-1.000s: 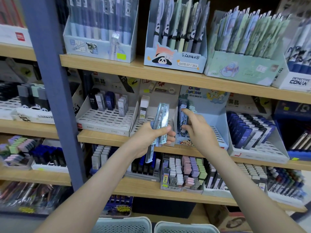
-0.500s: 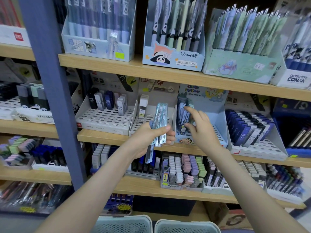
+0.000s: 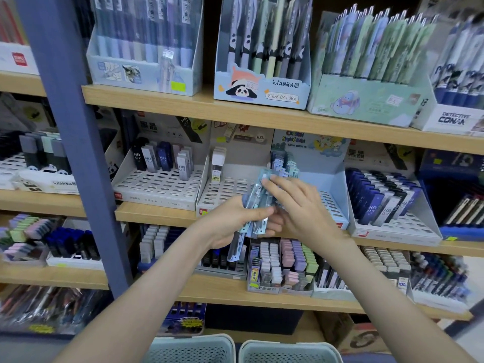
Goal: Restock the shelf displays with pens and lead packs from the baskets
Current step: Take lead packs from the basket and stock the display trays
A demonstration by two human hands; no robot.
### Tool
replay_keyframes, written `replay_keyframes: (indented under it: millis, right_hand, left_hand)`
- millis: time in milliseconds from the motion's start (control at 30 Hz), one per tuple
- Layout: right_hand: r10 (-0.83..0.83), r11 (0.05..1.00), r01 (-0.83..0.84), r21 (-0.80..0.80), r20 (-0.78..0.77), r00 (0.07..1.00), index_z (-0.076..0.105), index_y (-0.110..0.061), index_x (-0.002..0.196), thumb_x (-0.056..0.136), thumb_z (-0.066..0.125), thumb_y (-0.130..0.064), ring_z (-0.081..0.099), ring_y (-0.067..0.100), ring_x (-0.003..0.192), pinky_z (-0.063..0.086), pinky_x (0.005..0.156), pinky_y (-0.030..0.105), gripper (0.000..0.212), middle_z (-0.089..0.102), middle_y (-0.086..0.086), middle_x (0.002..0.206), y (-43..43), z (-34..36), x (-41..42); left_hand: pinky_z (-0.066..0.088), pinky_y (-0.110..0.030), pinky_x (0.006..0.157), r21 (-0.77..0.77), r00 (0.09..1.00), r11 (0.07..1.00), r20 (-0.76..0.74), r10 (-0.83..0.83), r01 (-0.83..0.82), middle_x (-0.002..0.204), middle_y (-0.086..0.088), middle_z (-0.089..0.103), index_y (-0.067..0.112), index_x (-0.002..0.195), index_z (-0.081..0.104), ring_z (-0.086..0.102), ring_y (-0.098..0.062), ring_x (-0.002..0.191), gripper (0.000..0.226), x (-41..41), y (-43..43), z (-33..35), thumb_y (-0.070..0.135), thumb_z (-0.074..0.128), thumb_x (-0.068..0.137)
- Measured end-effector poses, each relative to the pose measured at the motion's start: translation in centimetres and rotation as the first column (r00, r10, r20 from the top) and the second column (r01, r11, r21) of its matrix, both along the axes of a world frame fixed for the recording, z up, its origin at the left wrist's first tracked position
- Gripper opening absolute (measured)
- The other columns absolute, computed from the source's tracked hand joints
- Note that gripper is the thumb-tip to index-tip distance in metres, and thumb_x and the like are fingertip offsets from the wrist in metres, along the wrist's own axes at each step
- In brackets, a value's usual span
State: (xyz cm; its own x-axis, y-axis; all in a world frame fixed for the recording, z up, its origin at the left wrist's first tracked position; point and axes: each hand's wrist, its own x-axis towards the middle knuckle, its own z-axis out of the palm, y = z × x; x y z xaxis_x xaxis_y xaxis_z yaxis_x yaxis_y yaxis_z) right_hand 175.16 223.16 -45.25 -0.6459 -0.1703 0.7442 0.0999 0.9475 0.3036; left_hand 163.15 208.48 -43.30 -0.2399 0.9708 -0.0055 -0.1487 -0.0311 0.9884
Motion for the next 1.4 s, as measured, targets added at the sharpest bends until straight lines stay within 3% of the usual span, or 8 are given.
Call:
replay_keyframes:
  millis: [367,467,567,633,733,1000,1267,1400]
  right_hand:
    - [0.099,0.964,-0.079,0.253,-0.067,0.993,0.054,-0.007,0.094,0.097,0.048,-0.007,0.056,0.023,0.091,0.041,0.077,0.031,0.007,0.068,0.01,0.094,0.4,0.3,2.9]
    - [-0.057,0.992,0.052,-0.117,-0.042,0.997,0.06,-0.005,0.087,0.09,0.054,-0.004,0.062,0.028,0.079,0.042,0.072,0.031,0.007,0.065,0.009,0.083,1.0,0.4,3.4]
    - [-0.192,0.592,0.035,-0.805,-0.099,0.976,0.056,-0.009,0.098,0.094,0.056,-0.008,0.059,0.017,0.083,0.045,0.074,0.016,0.004,0.061,-0.003,0.086,0.9,1.1,3.3]
    - [-0.185,0.398,-0.002,-0.918,-0.083,0.979,0.05,-0.014,0.1,0.093,0.059,-0.012,0.058,0.016,0.085,0.046,0.076,0.018,0.012,0.058,-0.004,0.085,1.4,1.2,2.8]
    - [-0.117,0.305,0.002,-0.952,-0.036,0.992,0.049,-0.009,0.096,0.09,0.062,-0.008,0.063,0.025,0.085,0.053,0.082,0.04,0.015,0.062,0.006,0.083,1.9,1.2,2.0]
    - [-0.145,0.36,0.122,-0.925,0.073,0.987,0.042,-0.03,0.077,0.089,0.065,-0.012,0.066,0.024,0.076,0.053,0.079,0.042,0.032,0.065,0.003,0.078,2.3,1.1,1.0]
    - [-0.103,0.302,0.152,-0.941,0.126,0.987,0.042,-0.013,0.073,0.088,0.064,-0.006,0.065,0.016,0.064,0.056,0.073,0.036,0.027,0.064,0.001,0.068,2.5,1.6,0.9]
    - [-0.14,0.396,0.224,-0.89,0.183,0.973,0.042,-0.009,0.075,0.09,0.061,-0.005,0.064,0.014,0.066,0.054,0.073,0.036,0.024,0.063,-0.003,0.068,2.6,1.6,0.9]
  left_hand:
    - [0.059,-0.028,0.07,-0.074,0.958,0.966,0.167,-0.231,0.246,0.097,-0.02,0.071,0.0,0.108,0.061,0.072,-0.022,0.081,0.033,1.0,0.3,-0.2,0.022,0.055,0.083]
    - [0.06,-0.031,0.075,-0.069,0.983,0.992,0.158,-0.095,0.107,0.096,-0.019,0.072,0.003,0.1,0.064,0.072,-0.022,0.079,0.025,0.8,0.7,-0.4,0.021,0.057,0.085]
    - [0.06,-0.031,0.073,-0.045,0.991,0.998,0.128,0.045,-0.04,0.097,-0.018,0.073,0.003,0.097,0.063,0.071,-0.02,0.077,0.016,0.3,1.2,-0.6,0.017,0.056,0.092]
    - [0.06,-0.029,0.07,-0.034,0.988,0.995,0.118,0.1,-0.096,0.093,-0.015,0.074,0.003,0.097,0.064,0.071,-0.019,0.074,0.014,0.2,1.4,-0.7,0.014,0.055,0.095]
    - [0.06,-0.029,0.068,-0.012,0.984,0.989,0.1,0.15,-0.15,0.086,-0.012,0.073,0.004,0.096,0.066,0.071,-0.018,0.071,0.014,0.3,1.7,-0.7,0.012,0.055,0.096]
    - [0.06,-0.029,0.066,0.017,0.979,0.98,0.06,0.196,-0.198,0.076,-0.008,0.07,0.002,0.102,0.064,0.071,-0.017,0.069,0.015,0.2,2.5,-1.0,0.012,0.055,0.096]
    - [0.06,-0.03,0.067,0.034,0.98,0.981,0.073,0.187,-0.19,0.077,-0.008,0.07,0.002,0.103,0.064,0.07,-0.017,0.068,0.014,0.1,2.9,-1.2,0.01,0.054,0.096]
    - [0.06,-0.029,0.066,0.043,0.98,0.982,0.078,0.18,-0.184,0.075,-0.008,0.069,0.002,0.101,0.063,0.07,-0.017,0.067,0.013,0.2,2.8,-1.2,0.008,0.053,0.096]
